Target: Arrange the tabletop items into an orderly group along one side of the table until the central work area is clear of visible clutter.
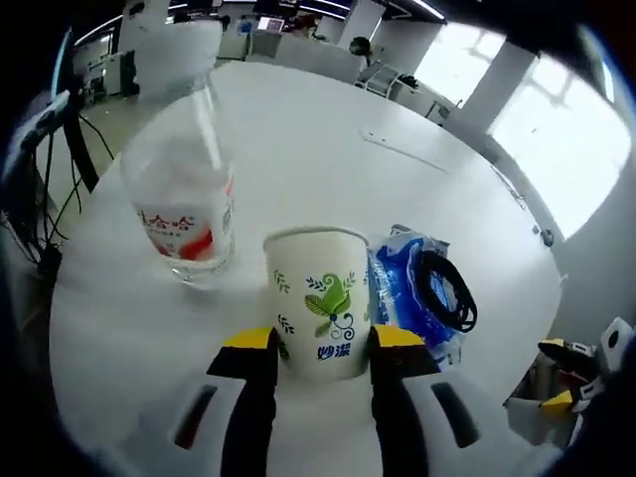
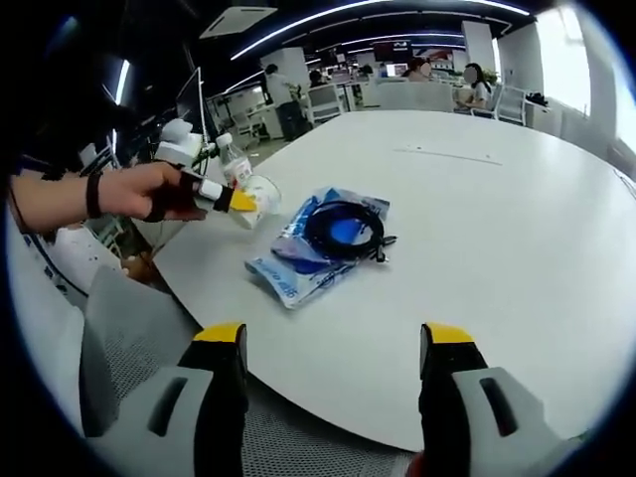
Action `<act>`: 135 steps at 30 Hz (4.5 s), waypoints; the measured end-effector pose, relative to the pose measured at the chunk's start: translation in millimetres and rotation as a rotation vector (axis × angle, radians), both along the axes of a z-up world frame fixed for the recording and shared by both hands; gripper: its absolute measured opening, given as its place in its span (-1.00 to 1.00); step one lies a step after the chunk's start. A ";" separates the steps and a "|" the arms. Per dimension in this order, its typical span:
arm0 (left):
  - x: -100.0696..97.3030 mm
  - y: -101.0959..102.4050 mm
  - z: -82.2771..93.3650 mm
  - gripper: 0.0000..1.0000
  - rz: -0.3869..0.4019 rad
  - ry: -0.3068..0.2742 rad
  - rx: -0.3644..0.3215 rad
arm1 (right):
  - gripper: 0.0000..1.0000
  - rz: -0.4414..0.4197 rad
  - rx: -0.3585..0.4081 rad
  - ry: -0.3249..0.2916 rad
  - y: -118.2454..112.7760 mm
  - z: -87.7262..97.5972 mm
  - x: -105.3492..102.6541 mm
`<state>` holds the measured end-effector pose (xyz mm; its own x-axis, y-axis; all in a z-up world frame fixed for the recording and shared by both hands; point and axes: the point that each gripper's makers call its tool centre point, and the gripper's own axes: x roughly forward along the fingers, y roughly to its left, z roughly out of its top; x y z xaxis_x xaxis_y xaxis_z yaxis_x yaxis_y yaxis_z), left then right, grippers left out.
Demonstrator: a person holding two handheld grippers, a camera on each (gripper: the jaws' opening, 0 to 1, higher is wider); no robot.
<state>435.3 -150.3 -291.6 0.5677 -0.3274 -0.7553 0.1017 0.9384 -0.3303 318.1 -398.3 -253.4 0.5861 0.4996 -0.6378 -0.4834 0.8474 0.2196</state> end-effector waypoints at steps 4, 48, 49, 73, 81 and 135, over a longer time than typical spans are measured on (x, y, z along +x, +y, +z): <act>-16.6 -0.4 2.2 -0.29 -0.021 -0.016 0.019 | 0.39 0.006 0.032 -0.005 7.6 2.7 3.2; -107.8 -112.6 36.1 -0.28 -0.693 -0.340 0.329 | 0.28 0.214 0.140 -0.027 75.6 23.4 8.2; -108.5 -114.4 36.0 -0.28 -0.718 -0.349 0.346 | 0.26 0.217 0.143 -0.027 76.7 23.9 8.1; -133.2 -156.3 38.5 -0.28 -1.053 -0.499 0.456 | -0.69 0.288 0.273 0.050 101.5 26.1 -11.7; -130.7 -155.2 37.5 -0.28 -1.034 -0.492 0.450 | -1.00 0.286 0.330 0.052 112.6 34.8 -13.0; -109.3 -79.2 29.3 -0.29 -0.507 -0.376 0.286 | -1.00 0.428 0.206 0.011 146.6 37.0 32.3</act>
<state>326.0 -229.5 -262.3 0.6371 -0.4390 -0.6335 0.6098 0.7898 0.0660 350.3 -251.7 -216.4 0.2939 0.8114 -0.5053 -0.7766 0.5109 0.3686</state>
